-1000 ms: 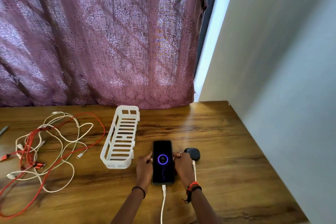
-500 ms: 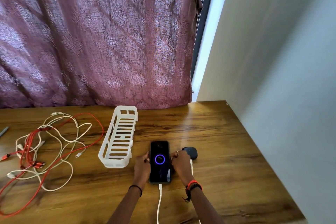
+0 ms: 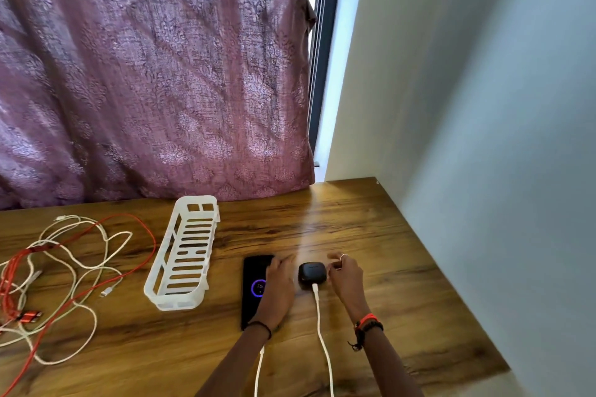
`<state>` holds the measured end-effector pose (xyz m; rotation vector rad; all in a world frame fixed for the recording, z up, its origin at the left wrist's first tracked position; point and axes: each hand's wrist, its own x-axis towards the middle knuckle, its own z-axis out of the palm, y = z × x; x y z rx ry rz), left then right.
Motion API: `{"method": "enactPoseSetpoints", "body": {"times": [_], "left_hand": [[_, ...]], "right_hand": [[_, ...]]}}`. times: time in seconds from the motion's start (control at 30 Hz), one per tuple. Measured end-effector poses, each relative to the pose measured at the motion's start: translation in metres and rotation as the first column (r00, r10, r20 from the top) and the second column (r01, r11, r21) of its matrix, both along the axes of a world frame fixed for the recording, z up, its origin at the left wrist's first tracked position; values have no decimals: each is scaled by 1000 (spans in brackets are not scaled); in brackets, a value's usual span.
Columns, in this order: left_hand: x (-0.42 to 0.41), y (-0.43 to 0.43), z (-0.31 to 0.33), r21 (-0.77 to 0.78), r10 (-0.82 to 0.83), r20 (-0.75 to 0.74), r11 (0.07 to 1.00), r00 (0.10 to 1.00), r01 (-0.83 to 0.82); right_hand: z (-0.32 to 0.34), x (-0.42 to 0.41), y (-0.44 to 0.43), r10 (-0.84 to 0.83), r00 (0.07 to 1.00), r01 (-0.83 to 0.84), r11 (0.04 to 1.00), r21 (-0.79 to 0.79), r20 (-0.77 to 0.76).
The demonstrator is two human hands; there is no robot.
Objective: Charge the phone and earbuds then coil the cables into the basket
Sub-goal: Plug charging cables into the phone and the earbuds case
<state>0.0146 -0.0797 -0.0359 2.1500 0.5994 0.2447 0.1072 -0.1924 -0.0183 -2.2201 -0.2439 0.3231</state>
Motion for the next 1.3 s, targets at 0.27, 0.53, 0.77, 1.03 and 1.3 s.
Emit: {"method": "enactPoseSetpoints", "body": {"times": [0.27, 0.53, 0.77, 1.03, 1.3], "left_hand": [[29, -6, -9, 88, -143, -241, 982, 960, 169], [38, -5, -9, 126, -99, -257, 983, 961, 135], [34, -2, -7, 118, -78, -197, 988, 977, 102], [27, -1, 20, -36, -103, -73, 994, 992, 101], [8, -5, 83, -309, -143, 168, 932, 975, 190]], "right_hand": [[-18, 6, -2, 200, 980, -201, 969, -142, -24], [-24, 10, 1, 273, 962, -273, 943, -190, -24], [-21, 9, -5, 259, 966, -254, 959, -125, 22], [9, 4, -23, 225, 974, -227, 972, 60, 33], [73, -9, -42, 203, 975, -218, 957, 193, 95]]}}
